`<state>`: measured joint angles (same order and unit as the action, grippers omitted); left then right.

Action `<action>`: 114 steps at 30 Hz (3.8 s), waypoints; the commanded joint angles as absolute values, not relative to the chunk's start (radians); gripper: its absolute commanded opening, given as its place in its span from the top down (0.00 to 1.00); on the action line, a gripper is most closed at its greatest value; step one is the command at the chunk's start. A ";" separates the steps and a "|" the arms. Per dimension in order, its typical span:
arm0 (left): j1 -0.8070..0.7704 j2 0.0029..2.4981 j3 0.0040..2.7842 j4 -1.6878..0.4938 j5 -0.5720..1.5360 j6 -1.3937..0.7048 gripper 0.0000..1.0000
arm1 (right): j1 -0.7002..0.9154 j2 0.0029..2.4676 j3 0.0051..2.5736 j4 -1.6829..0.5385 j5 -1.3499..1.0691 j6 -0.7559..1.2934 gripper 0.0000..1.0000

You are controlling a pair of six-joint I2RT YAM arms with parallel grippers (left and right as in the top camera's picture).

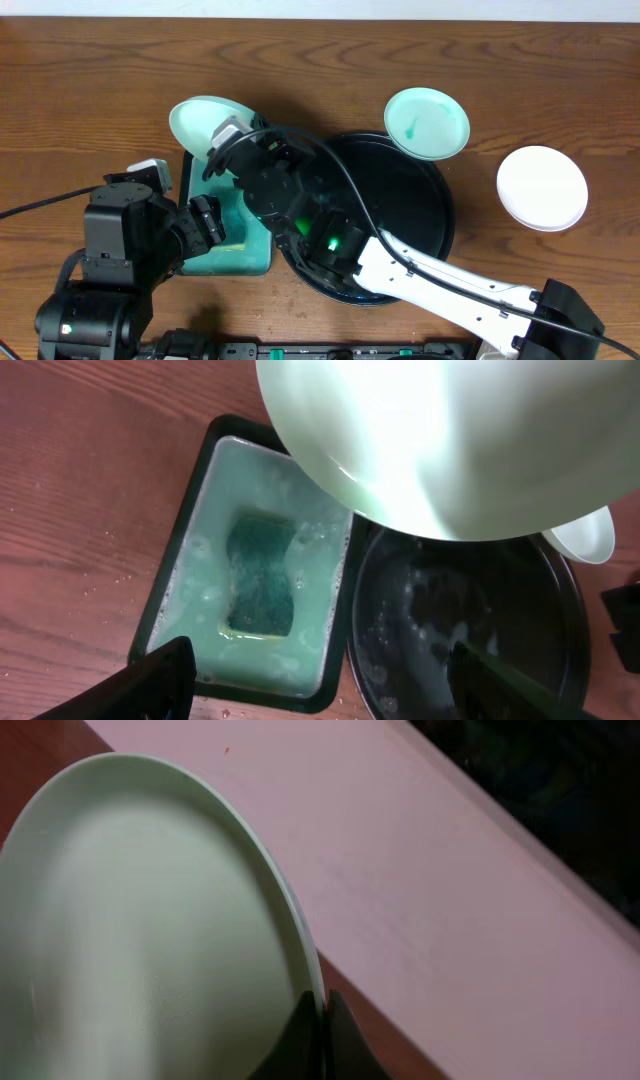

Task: Clean dirty plates on tray and stack at the side
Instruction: 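Lift the green plate off the black tray with the right gripper, then carry the green plate right and stack it on the white plate, then pick up the upper green plate at right and place it on the black tray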

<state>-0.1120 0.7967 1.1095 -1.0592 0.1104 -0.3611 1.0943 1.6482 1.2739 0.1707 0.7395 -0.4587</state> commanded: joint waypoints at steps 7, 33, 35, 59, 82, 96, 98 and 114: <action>-0.108 0.798 1.124 -1.062 0.120 -0.348 0.19 | 1.140 1.620 1.285 0.231 0.789 -0.580 0.99; -0.108 0.798 1.124 -1.062 0.120 -0.348 0.19 | 1.127 1.620 1.284 0.227 0.838 -0.479 0.99; -0.108 0.798 1.124 -1.062 0.120 -0.348 0.19 | 1.099 1.622 1.284 0.167 0.805 -0.336 0.99; -0.108 0.797 1.124 -1.062 0.120 -0.348 0.19 | -0.104 1.362 1.285 -0.788 -0.220 0.420 0.99; -0.108 0.798 1.124 -1.062 0.120 -0.348 0.19 | -0.634 1.651 1.141 -0.805 -0.194 0.444 0.49; -0.108 0.798 1.124 -1.062 0.120 -0.348 0.19 | -0.144 1.520 1.141 -0.645 -0.209 0.247 0.50; -0.108 0.798 1.124 -1.062 0.120 -0.348 0.19 | -0.081 1.571 1.141 -0.636 -0.123 0.295 0.49; -0.108 0.798 1.124 -1.062 0.120 -0.348 0.18 | 0.006 1.892 1.142 -0.421 -0.191 0.455 0.93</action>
